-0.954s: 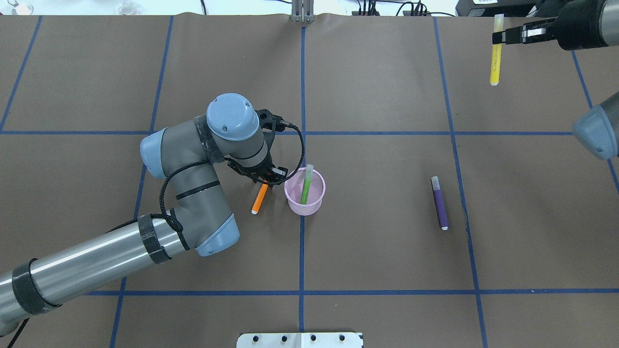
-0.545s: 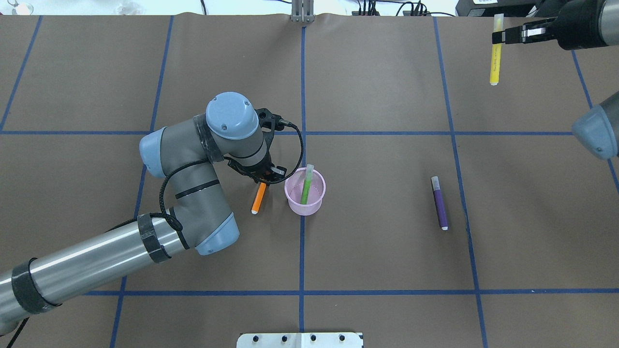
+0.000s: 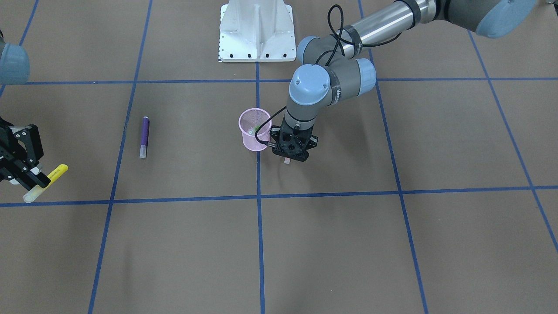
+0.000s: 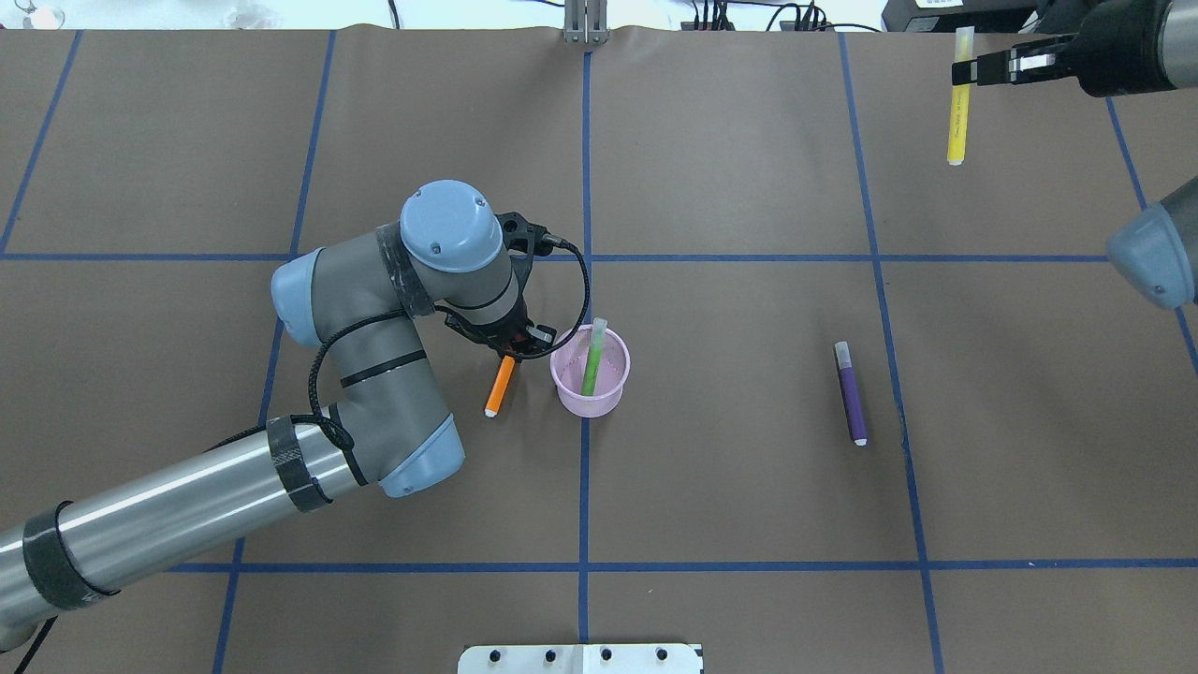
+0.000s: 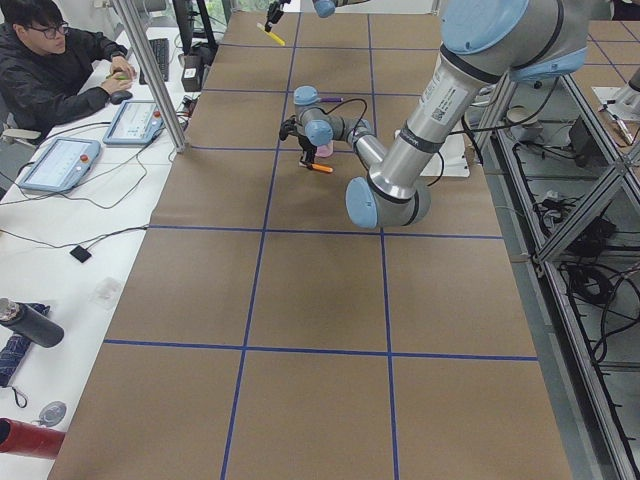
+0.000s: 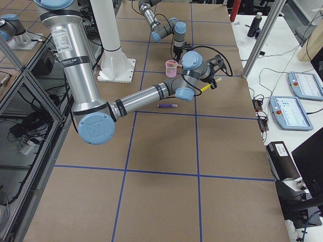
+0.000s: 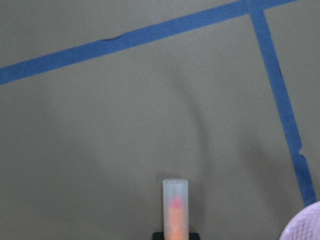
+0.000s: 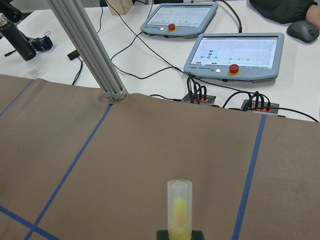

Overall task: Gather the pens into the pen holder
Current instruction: 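Lift the orange marker with the left gripper while the right carries the highlighter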

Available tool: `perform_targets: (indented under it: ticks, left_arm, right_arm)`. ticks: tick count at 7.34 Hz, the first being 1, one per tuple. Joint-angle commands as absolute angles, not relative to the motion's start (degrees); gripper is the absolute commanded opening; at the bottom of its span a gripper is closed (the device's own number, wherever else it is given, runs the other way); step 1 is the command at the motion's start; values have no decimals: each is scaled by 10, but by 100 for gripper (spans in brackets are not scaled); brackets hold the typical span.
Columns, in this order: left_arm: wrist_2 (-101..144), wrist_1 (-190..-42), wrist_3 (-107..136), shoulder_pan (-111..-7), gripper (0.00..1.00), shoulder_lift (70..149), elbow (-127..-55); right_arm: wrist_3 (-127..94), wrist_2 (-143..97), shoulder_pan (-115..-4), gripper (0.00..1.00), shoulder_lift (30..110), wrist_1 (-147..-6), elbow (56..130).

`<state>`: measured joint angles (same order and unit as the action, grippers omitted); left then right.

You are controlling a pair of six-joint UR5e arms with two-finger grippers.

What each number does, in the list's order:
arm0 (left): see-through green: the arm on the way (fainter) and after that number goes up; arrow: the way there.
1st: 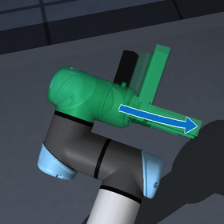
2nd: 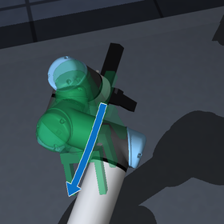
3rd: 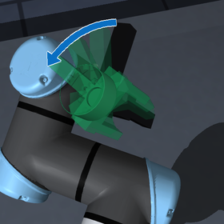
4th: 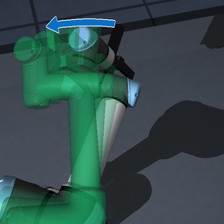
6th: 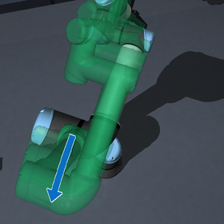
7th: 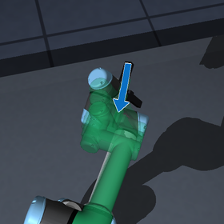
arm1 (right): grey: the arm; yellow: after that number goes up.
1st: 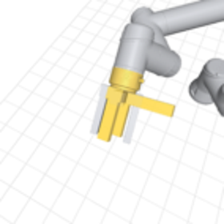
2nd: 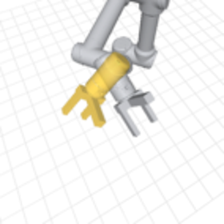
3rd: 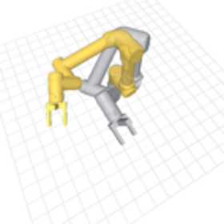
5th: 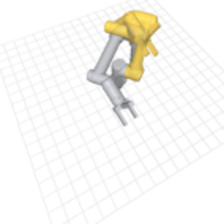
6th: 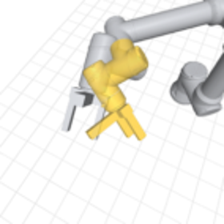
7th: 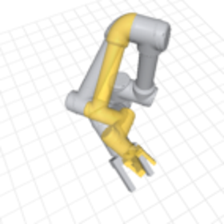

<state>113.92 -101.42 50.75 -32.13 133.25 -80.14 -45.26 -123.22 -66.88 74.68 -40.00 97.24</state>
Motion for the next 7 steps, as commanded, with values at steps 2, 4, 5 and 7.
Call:
perform_targets:
  ticks: [2, 4, 5, 7]
  left_arm:
    - [1187, -1014, 505, -364, 0, 1333, -816]
    - [1230, -1014, 504, -409, 0, 1333, -836]
    - [1246, -1015, 504, -432, 0, 1333, -845]
    - [1308, -1015, 472, -493, 0, 1337, -859]
  right_arm:
    - [-454, -1232, -669, 0, 737, -400, 975]
    - [-454, -1232, -668, 0, 726, -401, 977]
    - [-466, -1232, -667, 0, 721, -399, 983]
    - [-502, -1230, -639, 0, 694, -397, 1011]
